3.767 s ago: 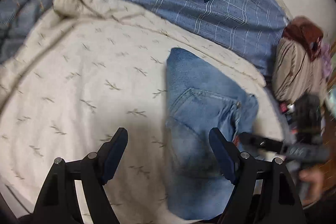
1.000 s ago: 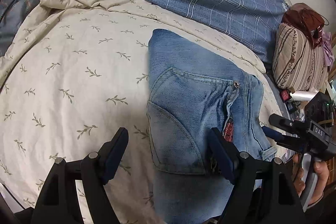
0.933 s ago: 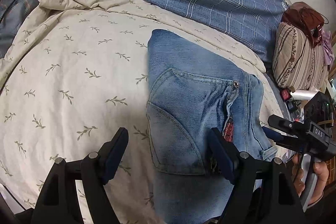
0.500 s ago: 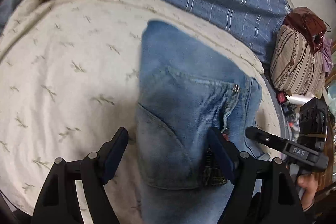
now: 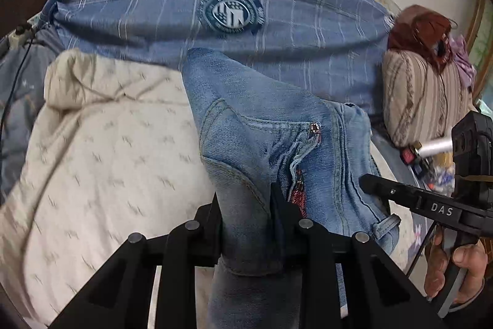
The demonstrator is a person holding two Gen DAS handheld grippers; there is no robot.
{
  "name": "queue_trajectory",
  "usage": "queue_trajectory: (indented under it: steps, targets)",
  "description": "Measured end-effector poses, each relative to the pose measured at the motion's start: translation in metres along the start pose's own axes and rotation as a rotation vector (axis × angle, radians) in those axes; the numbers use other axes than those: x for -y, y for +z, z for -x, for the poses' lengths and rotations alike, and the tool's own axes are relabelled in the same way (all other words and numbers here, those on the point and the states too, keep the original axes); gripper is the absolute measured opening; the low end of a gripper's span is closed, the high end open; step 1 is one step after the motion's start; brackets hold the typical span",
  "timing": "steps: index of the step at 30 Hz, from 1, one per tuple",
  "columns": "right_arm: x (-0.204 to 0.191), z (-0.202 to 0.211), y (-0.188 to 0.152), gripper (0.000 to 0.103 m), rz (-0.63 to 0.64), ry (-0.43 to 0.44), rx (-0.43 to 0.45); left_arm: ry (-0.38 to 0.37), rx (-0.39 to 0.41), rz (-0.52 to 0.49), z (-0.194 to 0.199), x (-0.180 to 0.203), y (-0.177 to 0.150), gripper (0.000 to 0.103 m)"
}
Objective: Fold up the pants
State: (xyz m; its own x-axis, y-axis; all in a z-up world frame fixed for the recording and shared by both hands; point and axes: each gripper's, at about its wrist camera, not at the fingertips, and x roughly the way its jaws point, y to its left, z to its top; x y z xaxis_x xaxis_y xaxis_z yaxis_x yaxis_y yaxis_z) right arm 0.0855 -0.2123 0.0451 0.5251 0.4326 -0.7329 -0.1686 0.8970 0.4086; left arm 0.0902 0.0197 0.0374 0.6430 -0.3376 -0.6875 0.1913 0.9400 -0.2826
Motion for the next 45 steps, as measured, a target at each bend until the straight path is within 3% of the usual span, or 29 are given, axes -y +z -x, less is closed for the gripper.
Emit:
queue_trajectory:
  steps: [5,11,13,15,17,19,24,27,30,31,33,36,41,45]
  targets:
    - [-0.004,-0.022,0.022,0.016,-0.006,0.008,-0.012,0.008,-0.024,0.023,-0.029,-0.02,0.003,0.029]
    - [0.01,-0.059,0.02,0.016,-0.026,-0.01,-0.048,0.01,-0.068,0.071,-0.065,-0.038,-0.017,0.033]
    - [0.018,-0.072,0.014,0.02,-0.026,-0.034,-0.062,0.033,-0.094,0.099,-0.083,-0.043,-0.025,0.039]
    - [0.027,-0.086,0.008,0.024,-0.038,-0.079,-0.079,0.065,-0.076,0.121,-0.089,-0.05,-0.032,0.058]
    - [0.029,-0.087,0.004,0.042,-0.032,-0.105,-0.077,0.097,-0.058,0.133,-0.083,-0.055,-0.034,0.073]
    - [0.027,-0.081,0.005,0.051,-0.012,-0.125,-0.077,0.084,-0.051,0.134,-0.07,-0.058,-0.031,0.074]
    - [0.007,-0.036,0.002,0.052,0.034,-0.121,0.021,0.099,0.036,0.073,-0.021,-0.044,-0.036,0.08]
    - [-0.01,-0.026,-0.01,0.061,0.081,-0.126,0.048,0.134,0.051,0.055,-0.013,-0.036,-0.05,0.082]
    - [-0.017,-0.051,-0.029,0.064,0.143,-0.173,-0.022,0.156,-0.027,0.059,-0.034,-0.036,-0.067,0.084]
    - [-0.014,-0.065,-0.035,0.07,0.149,-0.188,-0.061,0.177,-0.07,0.057,-0.046,-0.036,-0.072,0.086]
    - [-0.008,-0.079,-0.042,0.074,0.136,-0.199,-0.108,0.209,-0.076,0.07,-0.052,-0.037,-0.075,0.095]
    - [-0.012,-0.064,-0.039,0.075,0.114,-0.198,-0.082,0.22,-0.087,0.074,-0.042,-0.037,-0.07,0.095]
    - [-0.019,-0.013,-0.039,0.075,0.091,-0.191,0.037,0.215,-0.006,0.044,-0.006,-0.025,-0.07,0.095]
    - [-0.023,0.019,-0.061,0.077,0.064,-0.153,0.091,0.22,0.026,0.025,0.015,-0.017,-0.082,0.099]
